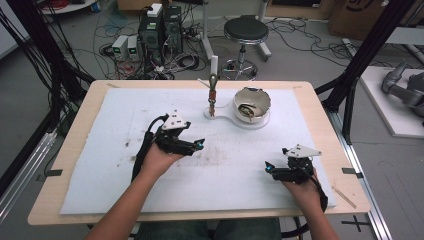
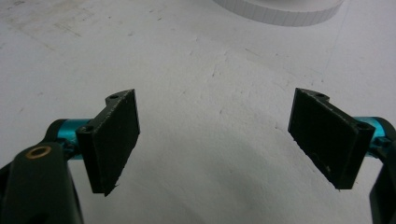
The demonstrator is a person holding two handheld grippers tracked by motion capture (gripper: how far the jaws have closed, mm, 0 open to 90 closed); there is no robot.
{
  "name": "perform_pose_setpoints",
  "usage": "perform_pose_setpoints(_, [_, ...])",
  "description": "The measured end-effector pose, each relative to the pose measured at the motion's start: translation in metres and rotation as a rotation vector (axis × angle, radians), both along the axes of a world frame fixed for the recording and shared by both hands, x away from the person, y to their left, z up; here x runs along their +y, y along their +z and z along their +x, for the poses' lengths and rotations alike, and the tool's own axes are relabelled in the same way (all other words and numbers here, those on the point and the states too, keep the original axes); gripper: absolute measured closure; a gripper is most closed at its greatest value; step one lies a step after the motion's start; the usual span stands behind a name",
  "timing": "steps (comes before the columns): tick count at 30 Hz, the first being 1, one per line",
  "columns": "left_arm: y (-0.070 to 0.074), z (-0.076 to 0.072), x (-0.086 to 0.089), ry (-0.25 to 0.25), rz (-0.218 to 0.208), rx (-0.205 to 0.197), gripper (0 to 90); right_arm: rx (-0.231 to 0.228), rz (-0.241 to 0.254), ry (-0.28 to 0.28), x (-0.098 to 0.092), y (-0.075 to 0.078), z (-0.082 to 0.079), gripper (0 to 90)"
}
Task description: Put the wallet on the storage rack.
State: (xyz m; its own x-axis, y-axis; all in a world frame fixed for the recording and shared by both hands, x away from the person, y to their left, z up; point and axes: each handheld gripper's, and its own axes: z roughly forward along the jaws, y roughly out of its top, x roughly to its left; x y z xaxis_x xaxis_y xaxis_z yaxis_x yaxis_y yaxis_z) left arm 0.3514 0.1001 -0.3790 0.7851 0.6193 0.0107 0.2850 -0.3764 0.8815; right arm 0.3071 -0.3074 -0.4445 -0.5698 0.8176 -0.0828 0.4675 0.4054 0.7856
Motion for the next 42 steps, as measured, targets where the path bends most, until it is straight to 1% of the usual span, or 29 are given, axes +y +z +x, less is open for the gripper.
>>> perform_pose_setpoints(2, [-0.005, -0.002, 0.009, 0.012, -0.013, 0.009, 21.9, 0.005, -0.003, 0.006, 0.001, -0.001, 0.001, 16.8])
perform_pose_setpoints(4, [-0.007, -0.002, 0.017, 0.014, -0.02, 0.012, 21.2, 0.006, -0.001, 0.007, 0.003, -0.001, 0.002, 16.8])
perform_pose_setpoints(7, [-0.006, -0.004, 0.03, -0.008, -0.049, 0.008, 20.7, 0.002, 0.001, 0.013, 0.004, -0.001, 0.002, 16.8])
perform_pose_setpoints(8, [-0.007, -0.006, 0.034, -0.007, -0.057, 0.007, 20.7, 0.004, 0.001, 0.012, 0.004, 0.0, 0.002, 16.8])
perform_pose_setpoints(12, [-0.013, -0.014, 0.052, 0.005, -0.071, 0.005, 20.3, -0.001, 0.009, 0.004, 0.0, 0.0, 0.002, 16.8])
perform_pose_setpoints(13, [-0.014, -0.016, 0.057, 0.006, -0.066, 0.005, 20.3, -0.005, 0.009, 0.005, -0.001, 0.0, 0.002, 16.8])
perform_pose_setpoints(17, [-0.022, -0.02, 0.075, 0.03, -0.08, 0.021, 20.3, -0.002, 0.023, -0.003, -0.002, 0.0, 0.003, 16.7])
perform_pose_setpoints(20, [-0.028, -0.023, 0.088, 0.053, -0.071, 0.027, 20.3, 0.001, 0.028, 0.0, -0.003, -0.001, 0.003, 16.7])
perform_pose_setpoints(23, [-0.034, -0.026, 0.098, 0.087, -0.08, 0.04, 20.3, -0.002, 0.029, -0.002, -0.003, 0.0, 0.003, 16.7])
perform_pose_setpoints(24, [-0.034, -0.027, 0.102, 0.091, -0.077, 0.039, 20.3, -0.003, 0.029, -0.001, -0.004, 0.0, 0.003, 16.8])
perform_pose_setpoints(26, [-0.035, -0.027, 0.106, 0.098, -0.08, 0.041, 20.3, -0.004, 0.033, 0.0, -0.004, 0.0, 0.004, 16.7])
perform_pose_setpoints(29, [-0.037, -0.027, 0.108, 0.104, -0.071, 0.033, 20.3, -0.003, 0.031, -0.003, -0.005, -0.001, 0.004, 16.7])
perform_pose_setpoints(30, [-0.038, -0.026, 0.108, 0.104, -0.077, 0.034, 20.3, 0.0, 0.03, -0.004, -0.005, -0.001, 0.004, 16.8])
perform_pose_setpoints(35, [-0.043, -0.023, 0.105, 0.097, -0.06, 0.038, 20.3, -0.001, 0.016, 0.001, -0.004, -0.001, 0.004, 16.8])
perform_pose_setpoints(41, [-0.046, -0.023, 0.108, 0.107, -0.057, 0.047, 20.3, 0.004, 0.019, -0.006, -0.004, -0.001, 0.005, 16.8])
perform_pose_setpoints(42, [-0.046, -0.023, 0.109, 0.107, -0.054, 0.047, 20.3, 0.0, 0.013, -0.004, -0.004, -0.001, 0.005, 16.8])
